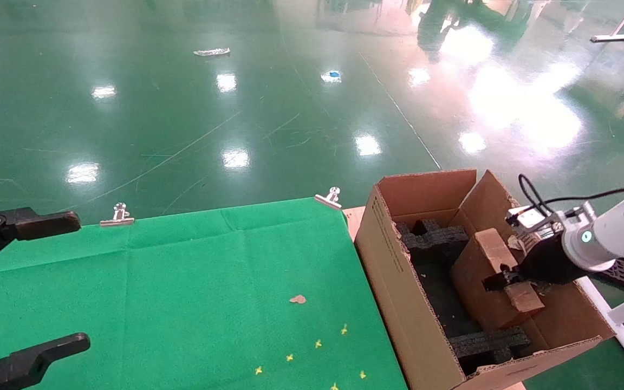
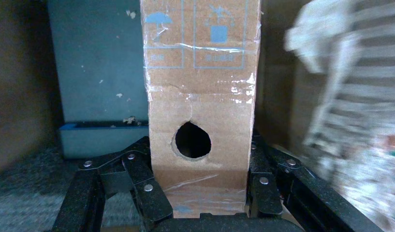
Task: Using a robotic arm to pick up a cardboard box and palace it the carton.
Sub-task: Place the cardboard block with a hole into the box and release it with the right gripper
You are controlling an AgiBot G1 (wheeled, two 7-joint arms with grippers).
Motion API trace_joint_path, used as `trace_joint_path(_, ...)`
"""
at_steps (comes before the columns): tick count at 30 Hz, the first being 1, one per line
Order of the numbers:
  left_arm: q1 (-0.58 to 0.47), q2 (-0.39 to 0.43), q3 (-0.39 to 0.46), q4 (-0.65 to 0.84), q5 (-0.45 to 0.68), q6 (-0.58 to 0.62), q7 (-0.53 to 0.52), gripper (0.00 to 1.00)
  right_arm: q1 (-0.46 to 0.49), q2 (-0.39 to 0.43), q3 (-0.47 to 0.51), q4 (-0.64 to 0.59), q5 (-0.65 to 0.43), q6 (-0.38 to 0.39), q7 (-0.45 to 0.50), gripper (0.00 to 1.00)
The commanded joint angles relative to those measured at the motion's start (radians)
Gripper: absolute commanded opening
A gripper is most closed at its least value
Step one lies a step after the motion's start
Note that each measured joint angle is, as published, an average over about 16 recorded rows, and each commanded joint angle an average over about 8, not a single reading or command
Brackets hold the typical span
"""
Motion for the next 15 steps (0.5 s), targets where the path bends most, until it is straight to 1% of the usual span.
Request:
trace_joint_path(1,0.0,0.0,0.0,0.0,0.0,0.0,0.0,1.0,-0.03,-0.003,0.009,-0.005,0.015,0.03,-0.014,0.0)
trace_joint_path(2,0.0,0.0,0.0,0.0,0.0,0.0,0.0,1.0,-0.041,-0.002,0.015,-0.005,0.025,0.039,-0.021,0.0)
trace_joint_path(3,0.0,0.0,0.0,0.0,0.0,0.0,0.0,1.0,-0.052,0.0,0.021,-0.005,0.035,0.047,-0.03,0.05)
trace_joint_path(6,0.0,0.0,0.0,0.0,0.0,0.0,0.0,1.0,-0.074,0.003,0.031,-0.007,0.053,0.06,-0.052,0.42)
trace_joint_path(10,0.0,0.0,0.001,0.0,0.0,0.0,0.0,1.0,-0.083,-0.001,0.033,-0.018,0.057,0.058,-0.064,0.92)
trace_joint_path(11,0.0,0.0,0.001,0.0,0.0,0.0,0.0,1.0,-0.082,-0.002,0.032,-0.022,0.055,0.056,-0.065,1.0)
trace_joint_path(15,0.0,0.0,0.001,0.0,-0.001,0.0,0.0,1.0,-0.075,-0.01,0.028,-0.036,0.049,0.044,-0.064,1.0)
